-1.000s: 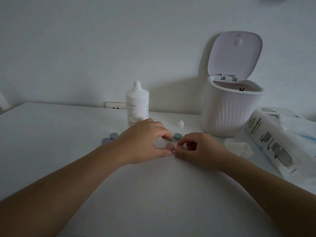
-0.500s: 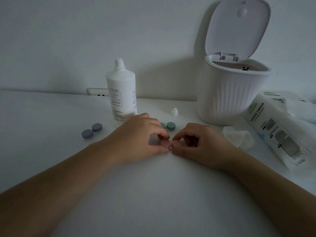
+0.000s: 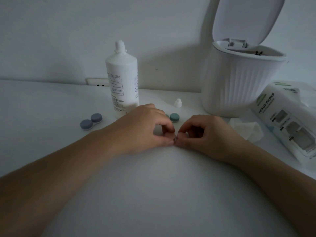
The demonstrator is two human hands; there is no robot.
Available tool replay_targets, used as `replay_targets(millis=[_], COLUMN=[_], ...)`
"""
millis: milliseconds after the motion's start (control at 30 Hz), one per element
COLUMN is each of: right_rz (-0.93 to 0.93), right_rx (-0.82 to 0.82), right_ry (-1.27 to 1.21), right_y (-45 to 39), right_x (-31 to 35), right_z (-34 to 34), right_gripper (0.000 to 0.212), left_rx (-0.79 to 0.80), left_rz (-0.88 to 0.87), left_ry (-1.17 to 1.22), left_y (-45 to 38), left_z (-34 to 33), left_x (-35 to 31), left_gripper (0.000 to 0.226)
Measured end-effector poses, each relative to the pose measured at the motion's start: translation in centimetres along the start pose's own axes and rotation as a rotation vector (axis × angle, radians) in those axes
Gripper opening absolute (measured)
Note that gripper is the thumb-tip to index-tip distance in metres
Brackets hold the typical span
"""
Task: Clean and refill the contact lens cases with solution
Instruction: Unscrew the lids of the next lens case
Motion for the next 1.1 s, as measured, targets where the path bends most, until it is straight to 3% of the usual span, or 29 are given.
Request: replay_targets(millis=[167,467,633,800,933,1100], right_rz=[0.01,0.064,0.081,0.155,0.15,0.131], right_rx=[0.007,0.049,0.08,0.039,0.001,-0.032], right_ry=[0.025,0.105,0.102,0.137,0.103,0.104], right_y=[0.0,0.2,0.4,0.7,0.8,0.5], right_x=[0.3,1.2,1.6,2.3,2.4,2.2], right_z=[-0.3,-0.4,-0.7,-0.2,0.3,0.6], right_gripper=[0.019,0.02,0.009,0.009,0.024,0.01], left_rx=[0.013,0.018,0.033,0.011,0.001,0.018], left_rz=[-0.003,0.002,0.008,0.018,0.019,0.022], left_ry=[-0.011,0.019,0.0,0.014,0.01,0.02], left_y=[-0.1,-0.1,-0.2,0.0,0.1,0.0], left_z=[-0.3,-0.5,-0.6,-0.4,-0.3,-0.4], left_x=[-0.1,-0.1,-0.1,0.1,0.1,0.2], left_gripper=[0.015,0.014,0.012,0.014,0.018,0.019])
Point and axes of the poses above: each hand's wrist, its own y-axis away from the middle knuckle, its own z-axis out of the back of the hand, x = y × z, the point moved 9 cm from there along -y, towards the middle knuckle, and after that the axes turned 7 degrees about -z, right-handed, at the moved point
